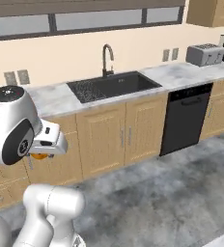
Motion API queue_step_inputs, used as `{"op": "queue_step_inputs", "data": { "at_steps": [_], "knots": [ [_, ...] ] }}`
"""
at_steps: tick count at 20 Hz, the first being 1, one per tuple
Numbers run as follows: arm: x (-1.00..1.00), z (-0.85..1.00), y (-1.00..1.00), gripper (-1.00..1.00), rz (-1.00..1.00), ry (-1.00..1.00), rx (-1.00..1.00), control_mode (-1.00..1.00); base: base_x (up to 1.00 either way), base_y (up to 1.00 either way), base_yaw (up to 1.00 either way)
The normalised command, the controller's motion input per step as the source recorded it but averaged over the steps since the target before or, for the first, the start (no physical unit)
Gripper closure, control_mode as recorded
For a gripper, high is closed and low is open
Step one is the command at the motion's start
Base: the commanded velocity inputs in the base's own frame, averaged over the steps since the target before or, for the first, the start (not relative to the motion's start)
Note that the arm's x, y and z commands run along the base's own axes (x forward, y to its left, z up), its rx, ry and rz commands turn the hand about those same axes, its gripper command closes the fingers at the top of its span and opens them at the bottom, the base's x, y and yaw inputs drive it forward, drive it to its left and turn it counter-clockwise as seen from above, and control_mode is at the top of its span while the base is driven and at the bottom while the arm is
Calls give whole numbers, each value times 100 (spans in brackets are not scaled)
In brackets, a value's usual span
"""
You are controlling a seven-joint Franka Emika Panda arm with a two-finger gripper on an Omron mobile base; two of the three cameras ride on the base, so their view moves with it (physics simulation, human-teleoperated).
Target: Pick up the apple and orange from the fridge and place one fruit on each plate on the dining counter.
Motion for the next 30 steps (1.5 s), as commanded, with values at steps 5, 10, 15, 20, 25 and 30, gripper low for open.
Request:
{"op": "queue_step_inputs", "data": {
  "at_steps": [5,10,15,20,25,30],
  "knots": [
    [0,0,0,100,0,0,0,100,72,45,-75],
    [0,0,0,100,0,0,0,100,72,45,-77],
    [0,0,0,100,0,0,0,100,77,44,-76],
    [0,0,0,100,0,0,0,100,88,41,-71],
    [0,0,0,100,0,0,0,100,100,39,-57],
    [0,0,0,100,0,0,0,100,100,56,-44]
  ]
}}
